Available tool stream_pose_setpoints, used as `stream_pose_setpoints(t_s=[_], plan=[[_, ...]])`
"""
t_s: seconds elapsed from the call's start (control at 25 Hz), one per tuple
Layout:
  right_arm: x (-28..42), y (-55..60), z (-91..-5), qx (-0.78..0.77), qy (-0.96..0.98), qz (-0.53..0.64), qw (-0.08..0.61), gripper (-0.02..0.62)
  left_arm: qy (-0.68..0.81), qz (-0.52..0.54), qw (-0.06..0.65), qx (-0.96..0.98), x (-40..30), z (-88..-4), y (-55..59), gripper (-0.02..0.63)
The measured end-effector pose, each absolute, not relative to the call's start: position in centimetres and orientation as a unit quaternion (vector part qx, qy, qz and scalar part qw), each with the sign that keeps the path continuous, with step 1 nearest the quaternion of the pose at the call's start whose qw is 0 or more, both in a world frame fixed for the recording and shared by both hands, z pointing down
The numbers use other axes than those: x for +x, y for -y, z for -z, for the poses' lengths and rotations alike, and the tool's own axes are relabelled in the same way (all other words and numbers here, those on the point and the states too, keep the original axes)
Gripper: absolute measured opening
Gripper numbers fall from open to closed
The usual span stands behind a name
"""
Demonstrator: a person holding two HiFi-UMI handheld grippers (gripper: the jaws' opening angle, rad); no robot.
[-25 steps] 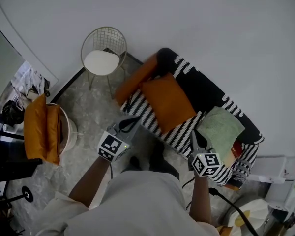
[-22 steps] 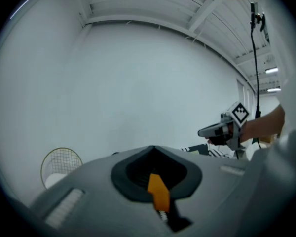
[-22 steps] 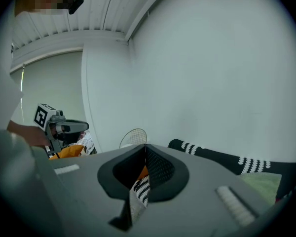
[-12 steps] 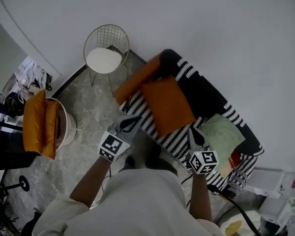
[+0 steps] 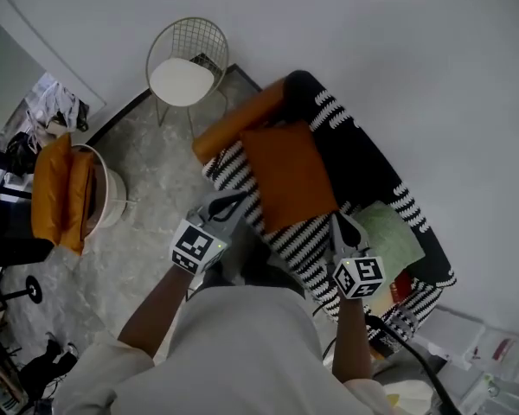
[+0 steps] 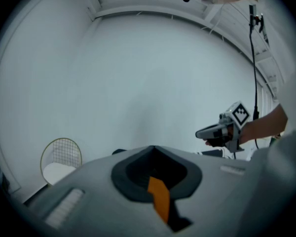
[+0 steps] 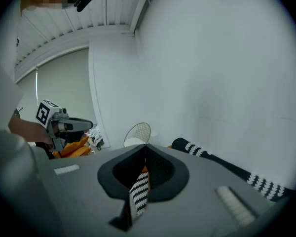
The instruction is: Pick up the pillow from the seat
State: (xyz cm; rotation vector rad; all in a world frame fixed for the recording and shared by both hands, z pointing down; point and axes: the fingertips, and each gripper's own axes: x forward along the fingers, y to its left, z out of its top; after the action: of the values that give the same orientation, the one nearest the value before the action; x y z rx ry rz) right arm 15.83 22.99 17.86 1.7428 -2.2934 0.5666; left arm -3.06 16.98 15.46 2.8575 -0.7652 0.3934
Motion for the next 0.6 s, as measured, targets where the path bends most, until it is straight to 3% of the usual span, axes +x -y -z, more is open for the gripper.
stream_pose_setpoints(t_s=[0.6], plan=[[22.0, -20.2, -22.8, 0.558, 0.793, -0.222, 0.104, 0.005, 0.295, -0.158, 0.104, 0.937, 2.3, -19.6, -15.2, 0.0]])
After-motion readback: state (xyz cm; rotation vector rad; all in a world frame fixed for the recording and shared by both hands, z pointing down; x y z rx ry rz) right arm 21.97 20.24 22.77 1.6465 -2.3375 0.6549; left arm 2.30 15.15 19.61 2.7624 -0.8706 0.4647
